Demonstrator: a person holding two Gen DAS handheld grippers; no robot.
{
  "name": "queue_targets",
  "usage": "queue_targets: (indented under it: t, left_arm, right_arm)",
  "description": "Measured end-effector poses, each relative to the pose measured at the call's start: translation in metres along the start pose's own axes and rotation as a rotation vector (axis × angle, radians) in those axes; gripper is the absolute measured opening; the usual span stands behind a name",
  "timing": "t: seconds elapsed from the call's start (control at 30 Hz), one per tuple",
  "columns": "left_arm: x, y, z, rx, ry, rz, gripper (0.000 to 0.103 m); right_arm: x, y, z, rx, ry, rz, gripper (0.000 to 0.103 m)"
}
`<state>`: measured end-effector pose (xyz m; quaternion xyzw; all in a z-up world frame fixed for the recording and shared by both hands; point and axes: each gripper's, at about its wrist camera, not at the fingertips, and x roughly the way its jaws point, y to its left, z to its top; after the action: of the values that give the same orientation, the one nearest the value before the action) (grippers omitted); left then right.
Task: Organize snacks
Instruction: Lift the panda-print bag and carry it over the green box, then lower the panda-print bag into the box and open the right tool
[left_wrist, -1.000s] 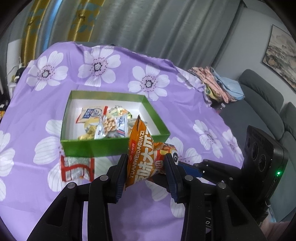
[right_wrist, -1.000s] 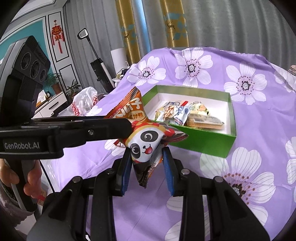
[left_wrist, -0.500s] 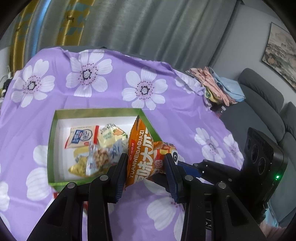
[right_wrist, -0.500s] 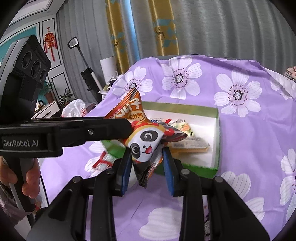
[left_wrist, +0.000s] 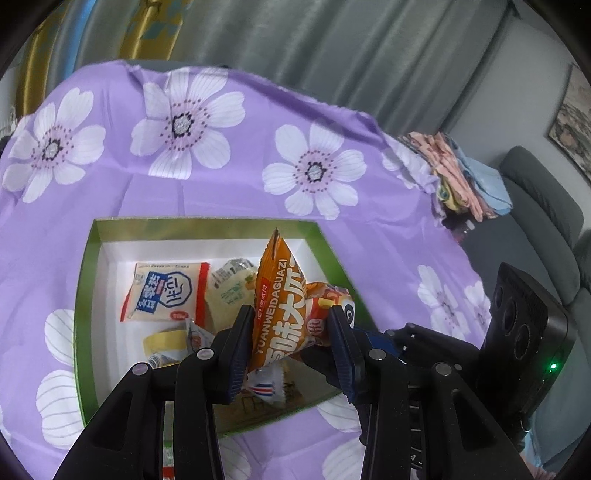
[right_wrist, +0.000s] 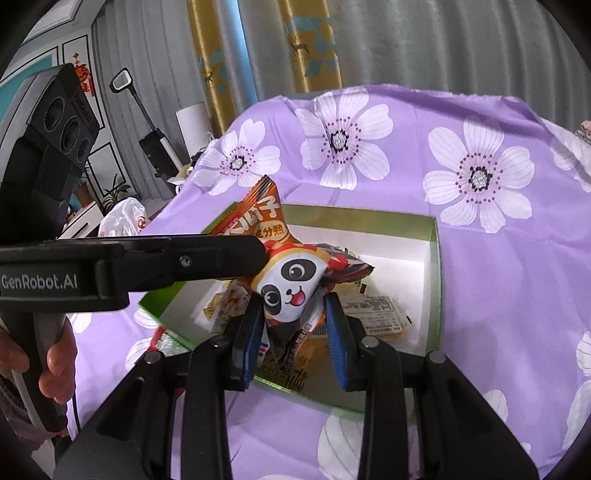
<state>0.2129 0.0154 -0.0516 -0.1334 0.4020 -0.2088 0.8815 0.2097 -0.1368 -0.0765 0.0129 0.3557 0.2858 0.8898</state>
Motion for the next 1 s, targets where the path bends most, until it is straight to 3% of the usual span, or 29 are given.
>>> queue_targets:
  t: [0.43,0.7,0.83,1.0]
  left_arm:
    - [0.017,0.022,0.0,-0.066,0.028,-0.005,0.04]
    - [0.017,0.022,0.0,-0.078,0.023,0.041,0.042]
    - [0.016,0.02,-0.002,-0.068,0.025,0.09,0.067]
    - [0.003,0.015,-0.004,-0.039,0.0,0.134,0.077]
  right_arm:
    - [0.023,-0.001,0.003,-0.003,0.048,-0.014,0.036]
    - [0.025,-0.001,0.003,0.005,0.059,-0.019,0.038]
    - [0.019,0.0,0.003,0.009,0.048,-0.012,0.043]
    - [0.008,0.003,0.003,0.004,0.036,-0.03,0.051]
